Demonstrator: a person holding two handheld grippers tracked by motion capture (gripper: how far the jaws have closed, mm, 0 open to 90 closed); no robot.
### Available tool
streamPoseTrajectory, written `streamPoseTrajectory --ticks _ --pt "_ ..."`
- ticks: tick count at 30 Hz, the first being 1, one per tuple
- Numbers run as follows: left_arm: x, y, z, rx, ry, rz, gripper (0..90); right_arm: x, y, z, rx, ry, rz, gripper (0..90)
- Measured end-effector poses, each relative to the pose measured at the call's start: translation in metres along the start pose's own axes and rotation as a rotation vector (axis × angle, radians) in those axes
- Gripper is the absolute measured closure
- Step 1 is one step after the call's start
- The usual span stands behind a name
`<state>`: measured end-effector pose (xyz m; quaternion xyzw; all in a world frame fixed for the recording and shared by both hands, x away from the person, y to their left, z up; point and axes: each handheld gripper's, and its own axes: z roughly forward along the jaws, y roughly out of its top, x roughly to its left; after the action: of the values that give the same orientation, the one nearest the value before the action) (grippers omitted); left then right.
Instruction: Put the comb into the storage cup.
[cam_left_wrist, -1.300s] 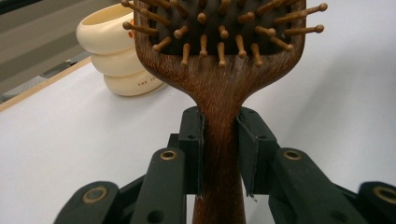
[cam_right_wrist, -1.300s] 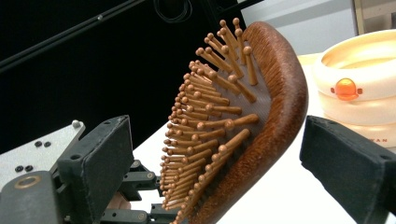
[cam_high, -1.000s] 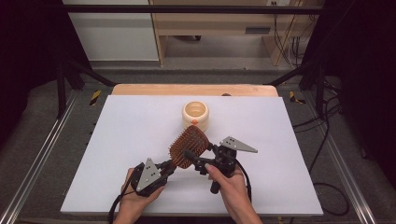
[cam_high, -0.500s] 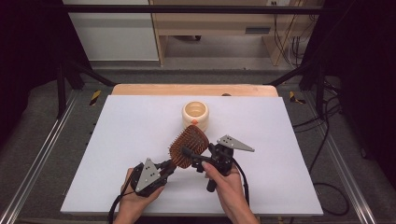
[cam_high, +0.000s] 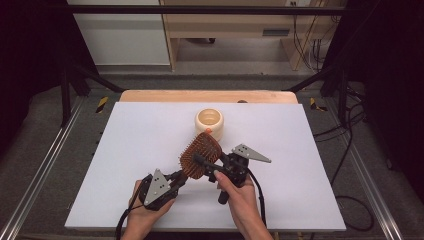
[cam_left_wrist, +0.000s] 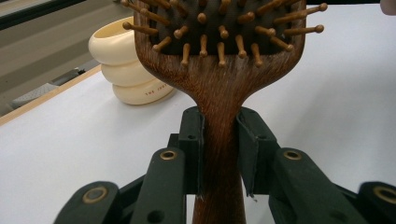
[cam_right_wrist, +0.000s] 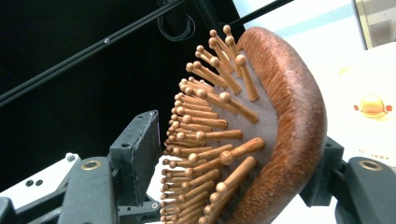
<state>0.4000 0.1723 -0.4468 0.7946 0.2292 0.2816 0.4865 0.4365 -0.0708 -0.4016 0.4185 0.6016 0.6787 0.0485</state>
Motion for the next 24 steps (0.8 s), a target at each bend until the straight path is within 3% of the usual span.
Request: streamPoseTrajectory --ticks 12,24 --pt "0.0010 -0.0012 0.0001 -0.006 0.002 -0.011 72.5 -0.0026 0.0003 0.0025 -0.017 0.024 0.021 39.3" --pt "0.0039 -0.0037 0.0013 -0.008 -0.021 -0.051 72.4 0.0005 -0.0010 0.0049 -0.034 0.036 0.035 48.5"
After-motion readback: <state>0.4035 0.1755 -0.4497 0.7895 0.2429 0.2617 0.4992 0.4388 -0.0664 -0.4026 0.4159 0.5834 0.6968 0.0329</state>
